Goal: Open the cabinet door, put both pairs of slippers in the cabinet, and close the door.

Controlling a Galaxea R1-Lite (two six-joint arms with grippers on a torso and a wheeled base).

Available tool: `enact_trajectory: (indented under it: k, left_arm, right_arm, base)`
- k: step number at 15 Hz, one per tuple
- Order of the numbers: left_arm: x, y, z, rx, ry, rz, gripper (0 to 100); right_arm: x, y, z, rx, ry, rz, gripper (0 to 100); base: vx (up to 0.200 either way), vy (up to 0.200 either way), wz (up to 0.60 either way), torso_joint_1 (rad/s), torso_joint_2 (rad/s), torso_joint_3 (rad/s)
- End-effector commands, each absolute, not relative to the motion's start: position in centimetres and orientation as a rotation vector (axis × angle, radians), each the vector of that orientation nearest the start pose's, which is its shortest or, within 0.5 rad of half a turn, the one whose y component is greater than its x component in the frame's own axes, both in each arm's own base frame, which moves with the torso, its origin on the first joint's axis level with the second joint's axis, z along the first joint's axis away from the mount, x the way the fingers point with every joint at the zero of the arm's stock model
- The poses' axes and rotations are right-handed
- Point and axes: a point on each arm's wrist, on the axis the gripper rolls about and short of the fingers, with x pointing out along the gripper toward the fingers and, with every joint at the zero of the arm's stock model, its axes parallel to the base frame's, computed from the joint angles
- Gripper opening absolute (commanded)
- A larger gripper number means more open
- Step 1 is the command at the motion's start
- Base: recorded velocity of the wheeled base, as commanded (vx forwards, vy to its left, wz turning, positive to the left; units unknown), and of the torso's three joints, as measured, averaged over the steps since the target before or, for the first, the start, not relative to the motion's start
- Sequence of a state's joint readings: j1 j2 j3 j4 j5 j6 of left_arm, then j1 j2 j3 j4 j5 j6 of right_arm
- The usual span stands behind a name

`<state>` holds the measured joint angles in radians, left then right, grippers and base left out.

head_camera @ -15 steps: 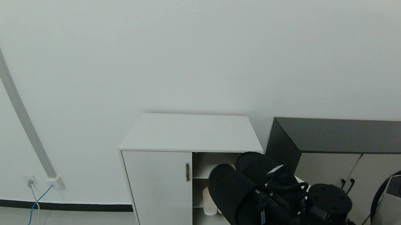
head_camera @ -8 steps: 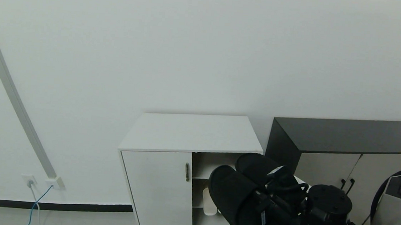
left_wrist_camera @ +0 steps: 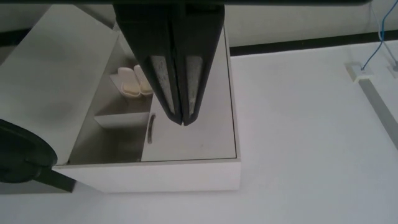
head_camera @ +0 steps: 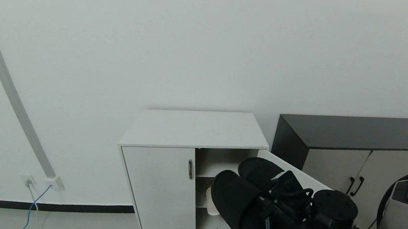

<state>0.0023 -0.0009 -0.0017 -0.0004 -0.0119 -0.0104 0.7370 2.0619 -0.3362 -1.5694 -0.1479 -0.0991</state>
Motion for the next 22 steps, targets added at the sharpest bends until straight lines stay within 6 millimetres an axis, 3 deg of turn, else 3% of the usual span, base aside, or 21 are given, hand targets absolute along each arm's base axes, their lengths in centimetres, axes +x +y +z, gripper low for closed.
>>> enact_trajectory:
  k: [1, 9, 22]
  left_arm:
    - [-2.29, -0.03, 7.59, -0.011, -0.001, -0.009, 0]
    - [-2.29, -0.03, 7.59, -0.012, -0.001, -0.009, 0]
    - [-2.29, -0.04, 7.59, -0.011, -0.001, -0.011, 0]
  right_arm:
    - [21.69, 19.27, 6.45, -0.164, 0.113, 0.595, 0]
    - [21.51, 19.28, 6.36, -0.167, 0.118, 0.601, 0]
    - [21.01, 19.37, 6.14, -0.175, 0.131, 0.615, 0]
  base:
    - [0.0, 0.0, 0.0, -0.159, 0.35, 0.203]
    - [0.0, 0.0, 0.0, -0.162, 0.38, 0.209]
    - [0.0, 0.0, 0.0, -0.209, 0.53, 0.319]
